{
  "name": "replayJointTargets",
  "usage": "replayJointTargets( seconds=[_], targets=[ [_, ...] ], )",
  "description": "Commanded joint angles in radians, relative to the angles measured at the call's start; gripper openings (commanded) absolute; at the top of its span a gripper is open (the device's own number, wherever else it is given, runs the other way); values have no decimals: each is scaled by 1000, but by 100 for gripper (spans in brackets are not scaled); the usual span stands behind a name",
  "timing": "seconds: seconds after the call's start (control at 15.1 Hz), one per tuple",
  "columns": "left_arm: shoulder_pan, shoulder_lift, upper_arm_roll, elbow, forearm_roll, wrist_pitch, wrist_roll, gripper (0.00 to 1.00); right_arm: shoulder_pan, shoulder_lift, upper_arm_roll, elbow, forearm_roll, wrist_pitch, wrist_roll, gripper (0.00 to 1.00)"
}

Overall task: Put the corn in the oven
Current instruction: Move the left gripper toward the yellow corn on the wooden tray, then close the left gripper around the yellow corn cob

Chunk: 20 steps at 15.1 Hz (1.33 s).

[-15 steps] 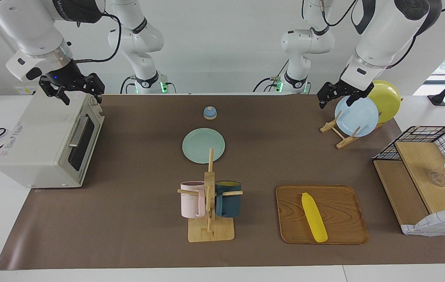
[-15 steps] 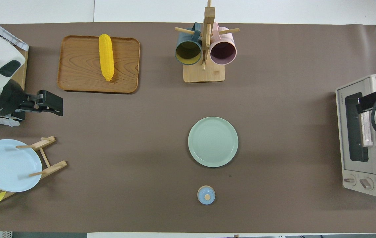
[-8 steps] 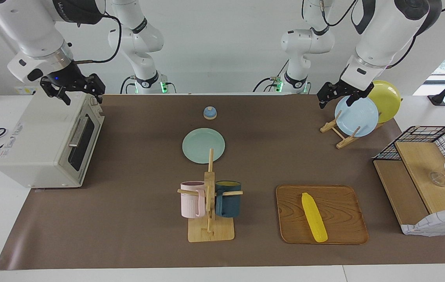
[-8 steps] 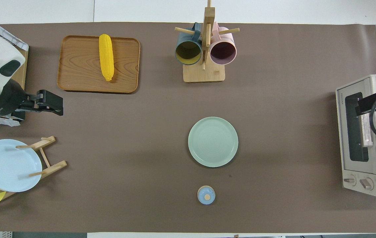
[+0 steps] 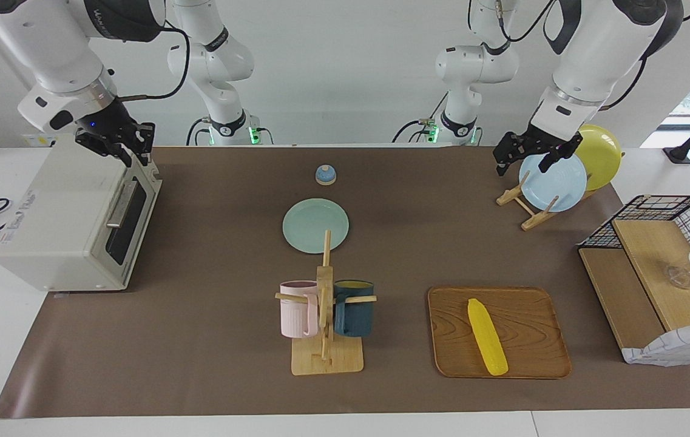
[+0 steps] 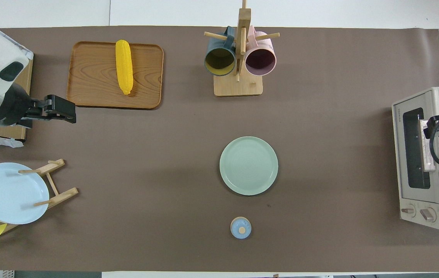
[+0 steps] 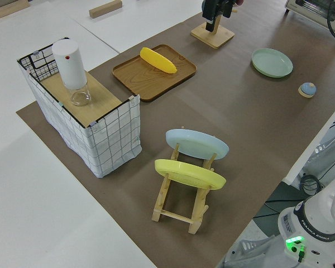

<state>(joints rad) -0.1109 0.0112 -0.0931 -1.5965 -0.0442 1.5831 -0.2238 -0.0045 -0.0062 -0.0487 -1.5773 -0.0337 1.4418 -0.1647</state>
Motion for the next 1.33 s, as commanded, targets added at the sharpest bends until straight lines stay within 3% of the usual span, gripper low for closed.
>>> replayJointTargets(
  seconds=[0.0,0.13,0.4,0.66,0.86,1.06,1.26],
  targets=[
    [14,50,-4,27,-46,35,-2,100,-14,-35,-3,-47,17,32,-9,0],
    [13,119,-4,72,-40,35,-2,100,-23,-37,-3,-56,8,40,45,0],
    [7,335,0,246,-33,47,-2,100,-43,-138,-5,-324,-34,260,77,0],
    [-19,508,-2,311,23,188,0,100,-40,-107,7,-337,-48,307,80,0],
    [-50,703,7,522,26,184,-2,100,-40,-72,7,-346,-61,319,82,0],
    [-59,768,6,532,59,311,-2,100,-48,-55,7,-348,-113,328,59,0],
    [-67,797,3,527,119,336,1,100,-69,-46,7,-358,-115,331,47,0]
  ],
)
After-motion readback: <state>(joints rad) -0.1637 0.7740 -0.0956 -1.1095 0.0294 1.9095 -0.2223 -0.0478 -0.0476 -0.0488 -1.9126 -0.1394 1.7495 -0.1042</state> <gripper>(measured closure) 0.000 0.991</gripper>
